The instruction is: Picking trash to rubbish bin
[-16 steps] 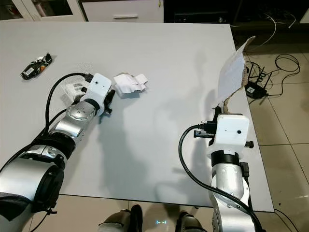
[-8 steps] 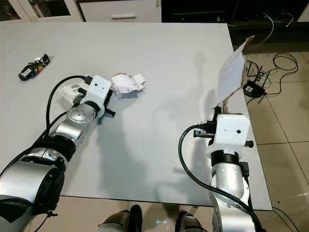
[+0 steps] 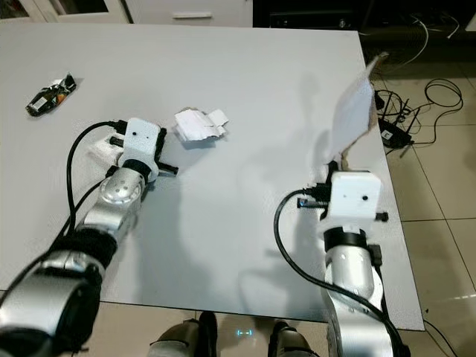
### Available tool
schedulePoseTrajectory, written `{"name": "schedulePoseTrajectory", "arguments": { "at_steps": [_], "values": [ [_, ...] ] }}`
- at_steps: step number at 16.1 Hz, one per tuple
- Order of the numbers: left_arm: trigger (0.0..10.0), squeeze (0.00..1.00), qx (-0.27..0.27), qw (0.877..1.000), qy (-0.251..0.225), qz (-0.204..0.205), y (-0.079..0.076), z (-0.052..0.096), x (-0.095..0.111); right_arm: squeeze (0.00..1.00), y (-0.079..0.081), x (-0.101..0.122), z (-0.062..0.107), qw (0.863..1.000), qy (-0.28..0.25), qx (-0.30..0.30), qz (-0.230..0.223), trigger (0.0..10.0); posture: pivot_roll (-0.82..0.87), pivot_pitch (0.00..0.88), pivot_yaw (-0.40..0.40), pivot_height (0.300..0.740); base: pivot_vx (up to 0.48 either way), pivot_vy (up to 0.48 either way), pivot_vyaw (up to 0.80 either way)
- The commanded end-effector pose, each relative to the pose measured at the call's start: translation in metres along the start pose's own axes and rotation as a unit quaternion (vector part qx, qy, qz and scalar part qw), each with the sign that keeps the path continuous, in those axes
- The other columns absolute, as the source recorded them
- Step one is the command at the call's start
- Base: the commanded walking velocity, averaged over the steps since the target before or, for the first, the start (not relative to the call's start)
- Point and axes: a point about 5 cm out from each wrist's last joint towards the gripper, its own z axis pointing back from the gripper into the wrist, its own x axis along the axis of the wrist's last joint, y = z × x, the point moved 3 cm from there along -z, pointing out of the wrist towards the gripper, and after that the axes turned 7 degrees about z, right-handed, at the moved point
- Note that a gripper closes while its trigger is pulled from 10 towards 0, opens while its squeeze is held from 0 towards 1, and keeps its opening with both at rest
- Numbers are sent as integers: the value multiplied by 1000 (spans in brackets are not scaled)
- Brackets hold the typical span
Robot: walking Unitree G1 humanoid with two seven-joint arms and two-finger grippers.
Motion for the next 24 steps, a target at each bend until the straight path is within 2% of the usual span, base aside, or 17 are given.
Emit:
{"name": "schedulePoseTrajectory", "arguments": {
  "at_steps": [1,8,9,11,12,13,14,18,20,22,24],
  "values": [
    [0,0,0,1000,-29,5,-2,3,8,0,0,-1,0,1000,-1,3,1,10000,58,195,29,740,0,0,0],
    [0,0,-42,988,-145,-21,-16,21,60,0,2,-1,-8,1000,-9,19,5,10000,94,178,6,740,0,0,0],
    [0,0,-42,988,-149,-25,-15,21,62,0,3,-1,-9,1000,-11,21,5,10000,95,177,5,740,0,0,0],
    [0,0,-26,991,-126,-32,-6,19,55,0,4,0,-11,1000,-14,23,7,10000,96,171,3,740,0,0,0],
    [0,0,-16,992,-115,-53,0,18,52,0,3,0,-11,1000,-14,23,7,10000,98,170,3,740,0,0,0],
    [3373,0,-12,993,-103,-64,4,17,49,0,3,-1,-12,1000,-14,23,7,10000,104,170,3,740,0,0,0],
    [10000,1000,2,993,-88,-76,13,18,43,0,3,-1,-12,1000,-14,23,8,10000,106,170,3,740,0,0,0],
    [10000,1000,-4,995,-50,-92,25,22,32,0,4,-1,-14,1000,-15,25,6,10000,122,175,6,740,0,0,0],
    [10000,1000,-13,995,-39,-94,26,21,31,0,5,-1,-14,1000,-16,26,5,10000,126,176,7,740,0,0,0],
    [10000,1000,-39,994,-32,-92,20,19,32,0,6,-2,-15,999,-16,27,4,10000,131,174,8,740,0,0,0],
    [10000,1000,-84,991,-26,-102,5,18,31,0,7,-1,-17,999,-18,28,4,10000,134,169,10,740,0,0,0]
  ]
}}
